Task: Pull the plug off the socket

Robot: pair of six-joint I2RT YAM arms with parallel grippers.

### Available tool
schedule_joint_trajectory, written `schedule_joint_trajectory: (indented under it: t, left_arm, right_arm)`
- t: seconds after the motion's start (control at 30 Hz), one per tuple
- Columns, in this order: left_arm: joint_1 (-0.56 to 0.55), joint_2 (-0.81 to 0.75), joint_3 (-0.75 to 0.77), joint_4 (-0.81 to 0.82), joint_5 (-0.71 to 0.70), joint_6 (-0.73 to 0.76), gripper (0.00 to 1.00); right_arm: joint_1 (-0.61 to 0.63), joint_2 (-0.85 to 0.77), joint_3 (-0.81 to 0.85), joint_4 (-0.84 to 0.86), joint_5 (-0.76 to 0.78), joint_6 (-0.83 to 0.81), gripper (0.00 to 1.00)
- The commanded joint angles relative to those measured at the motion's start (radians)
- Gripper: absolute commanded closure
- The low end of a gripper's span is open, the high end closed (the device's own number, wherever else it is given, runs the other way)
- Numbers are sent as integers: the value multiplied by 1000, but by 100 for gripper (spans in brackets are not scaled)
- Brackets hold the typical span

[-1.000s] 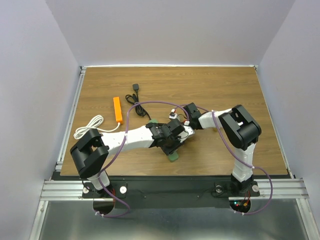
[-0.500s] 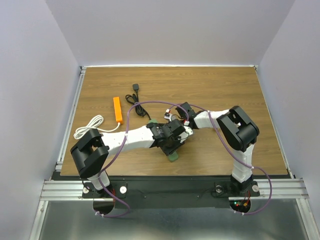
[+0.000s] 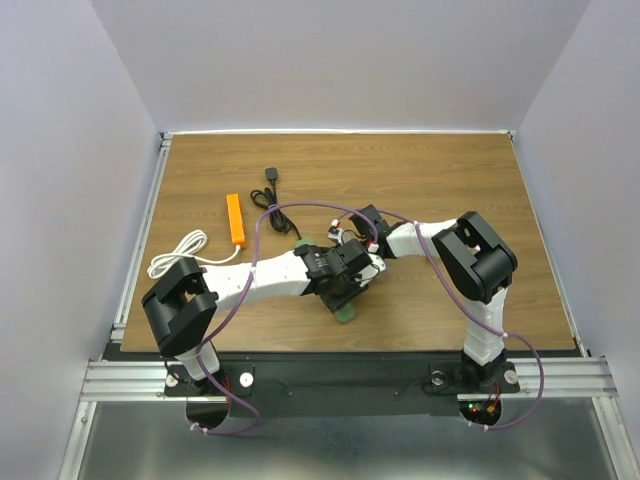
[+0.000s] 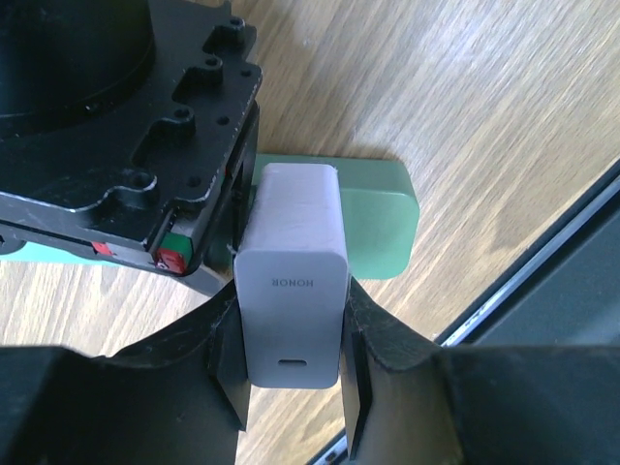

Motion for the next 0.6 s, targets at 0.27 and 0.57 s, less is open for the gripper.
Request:
schedule_joint_trajectory:
  t: [0.27,0.57]
  left_arm:
    - [3,-113,174,-27,-106,19,100]
    - [22,-79,324,-82,-126,88,100]
  right_arm:
    - [8,135,-80,-130,437,-85,100]
    - [8,147,-90,-127,439,-97,99]
